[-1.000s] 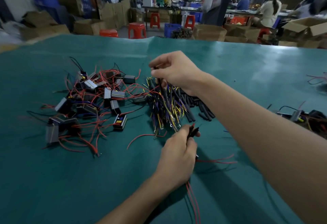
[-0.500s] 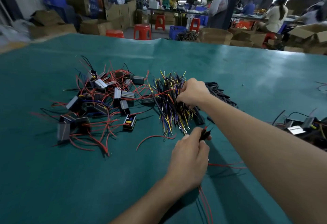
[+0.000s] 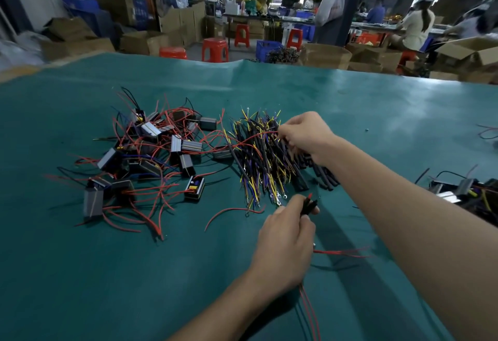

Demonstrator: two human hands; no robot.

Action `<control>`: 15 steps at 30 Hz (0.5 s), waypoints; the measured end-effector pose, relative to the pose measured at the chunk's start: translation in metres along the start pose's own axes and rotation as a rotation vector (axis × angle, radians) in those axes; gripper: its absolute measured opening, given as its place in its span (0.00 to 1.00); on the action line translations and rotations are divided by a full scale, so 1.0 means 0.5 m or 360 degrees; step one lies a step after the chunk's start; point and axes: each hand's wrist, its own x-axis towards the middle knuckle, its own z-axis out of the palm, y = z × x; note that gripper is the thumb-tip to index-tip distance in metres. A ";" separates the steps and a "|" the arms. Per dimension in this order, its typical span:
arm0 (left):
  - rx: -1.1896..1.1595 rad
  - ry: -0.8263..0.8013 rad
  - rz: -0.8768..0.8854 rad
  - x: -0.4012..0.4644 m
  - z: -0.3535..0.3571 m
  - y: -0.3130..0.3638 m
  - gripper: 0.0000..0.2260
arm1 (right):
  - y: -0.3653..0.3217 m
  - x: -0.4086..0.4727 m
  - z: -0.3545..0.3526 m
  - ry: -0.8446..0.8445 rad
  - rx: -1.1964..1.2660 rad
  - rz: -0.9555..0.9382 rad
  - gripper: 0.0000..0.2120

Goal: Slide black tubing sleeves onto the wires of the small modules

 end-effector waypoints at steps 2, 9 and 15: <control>-0.0008 0.0004 0.0015 -0.001 -0.001 -0.001 0.13 | 0.002 -0.020 -0.034 -0.0027 0.0240 -0.0030 0.09; 0.0010 0.0007 0.0033 0.001 -0.003 -0.003 0.14 | 0.077 -0.172 -0.127 -0.0239 0.0927 0.0010 0.18; -0.0028 0.0010 0.0066 -0.001 -0.001 -0.010 0.09 | 0.150 -0.269 -0.135 -0.0317 0.1246 0.0100 0.30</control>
